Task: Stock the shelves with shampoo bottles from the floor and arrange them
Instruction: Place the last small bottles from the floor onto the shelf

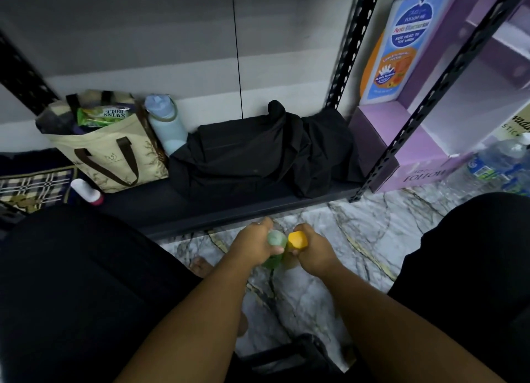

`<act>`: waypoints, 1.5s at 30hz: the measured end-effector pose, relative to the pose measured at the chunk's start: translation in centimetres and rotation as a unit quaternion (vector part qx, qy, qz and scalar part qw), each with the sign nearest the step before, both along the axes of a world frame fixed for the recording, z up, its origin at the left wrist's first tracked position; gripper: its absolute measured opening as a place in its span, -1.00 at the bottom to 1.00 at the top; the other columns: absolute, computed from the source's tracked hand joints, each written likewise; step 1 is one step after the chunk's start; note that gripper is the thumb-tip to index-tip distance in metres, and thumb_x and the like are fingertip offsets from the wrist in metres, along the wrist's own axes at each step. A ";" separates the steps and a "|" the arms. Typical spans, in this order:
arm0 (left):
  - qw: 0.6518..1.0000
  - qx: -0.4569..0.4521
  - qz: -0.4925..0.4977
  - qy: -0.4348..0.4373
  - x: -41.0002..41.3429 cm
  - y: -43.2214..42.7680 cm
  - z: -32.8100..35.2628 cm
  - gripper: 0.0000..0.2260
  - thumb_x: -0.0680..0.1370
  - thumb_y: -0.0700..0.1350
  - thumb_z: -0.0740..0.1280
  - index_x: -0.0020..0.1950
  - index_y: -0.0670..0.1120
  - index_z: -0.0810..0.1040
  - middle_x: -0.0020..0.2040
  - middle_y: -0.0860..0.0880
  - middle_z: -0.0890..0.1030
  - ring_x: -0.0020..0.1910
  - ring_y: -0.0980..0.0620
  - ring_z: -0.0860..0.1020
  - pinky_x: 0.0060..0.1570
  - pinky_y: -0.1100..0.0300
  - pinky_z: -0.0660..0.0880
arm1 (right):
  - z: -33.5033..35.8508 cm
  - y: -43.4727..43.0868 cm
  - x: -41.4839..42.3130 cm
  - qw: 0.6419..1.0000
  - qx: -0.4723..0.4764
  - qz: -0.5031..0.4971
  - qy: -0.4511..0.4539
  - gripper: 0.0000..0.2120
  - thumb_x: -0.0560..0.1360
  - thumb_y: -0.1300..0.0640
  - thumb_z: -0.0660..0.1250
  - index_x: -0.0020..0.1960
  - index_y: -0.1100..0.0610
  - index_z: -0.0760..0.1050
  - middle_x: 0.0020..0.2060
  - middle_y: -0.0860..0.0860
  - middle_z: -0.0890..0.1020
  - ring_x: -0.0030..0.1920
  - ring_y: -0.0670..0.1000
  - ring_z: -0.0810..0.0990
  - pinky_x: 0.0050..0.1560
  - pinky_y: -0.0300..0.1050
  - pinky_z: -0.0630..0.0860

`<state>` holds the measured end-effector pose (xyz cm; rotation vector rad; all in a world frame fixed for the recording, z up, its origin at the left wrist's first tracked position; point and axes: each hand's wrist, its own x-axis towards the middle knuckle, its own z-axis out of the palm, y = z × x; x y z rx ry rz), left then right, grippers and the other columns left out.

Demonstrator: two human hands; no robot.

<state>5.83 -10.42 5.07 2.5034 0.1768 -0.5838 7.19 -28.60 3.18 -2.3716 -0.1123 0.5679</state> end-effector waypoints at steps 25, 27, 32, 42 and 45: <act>0.986 -0.096 0.090 -0.101 0.1 0.0 2.4 -0.71 0.44 -0.06 0.51 0.08 0.08 0.49 0.00 0.03 0.64 0.00 -0.05 0.60 0.01 0.00 0.58 | 1.7 -0.8 0.4 0.980 0.139 -0.139 -0.038 -0.65 0.56 0.13 0.42 0.26 -0.03 0.37 -0.05 -0.08 0.58 0.02 0.06 0.57 -0.02 -0.06 0.47; 0.970 -0.163 0.116 -0.141 0.7 0.0 4.2 -0.69 0.46 -0.10 0.51 0.10 0.10 0.48 0.00 0.07 0.62 0.00 0.01 0.60 0.04 -0.02 0.58 | 3.9 -0.2 0.8 0.952 0.236 -0.187 -0.057 -0.68 0.57 0.14 0.42 0.25 -0.04 0.39 -0.01 -0.13 0.58 0.03 -0.03 0.58 -0.03 -0.13 0.50; 0.908 -0.282 0.158 -0.268 2.1 -0.7 10.9 -0.67 0.51 -0.14 0.52 0.16 0.14 0.50 0.06 0.14 0.63 0.06 0.20 0.59 0.16 0.02 0.57 | 11.7 0.5 3.1 0.887 0.388 -0.224 -0.111 -0.77 0.58 0.04 0.41 0.20 -0.16 0.49 -0.01 -0.09 0.67 0.02 -0.02 0.67 0.01 -0.01 0.64; 0.802 -0.360 0.050 -0.474 4.9 -1.4 32.1 -0.63 0.57 0.10 0.44 0.35 0.23 0.48 0.21 0.14 0.64 0.24 0.11 0.60 0.28 -0.05 0.54 | 34.7 -1.2 5.5 0.837 0.454 -0.089 -0.292 -0.62 0.47 -0.15 0.37 0.25 -0.09 0.47 0.07 -0.01 0.68 0.07 -0.01 0.69 -0.01 0.00 0.65; 0.764 -0.360 0.020 -0.536 5.8 -1.4 39.6 -0.65 0.56 0.20 0.41 0.32 0.21 0.50 0.24 0.13 0.63 0.27 0.11 0.58 0.29 -0.03 0.53 | 42.0 -1.7 6.1 0.818 0.474 -0.044 -0.324 -0.58 0.45 -0.17 0.35 0.25 -0.04 0.48 0.04 -0.03 0.71 0.04 -0.03 0.71 -0.01 0.00 0.64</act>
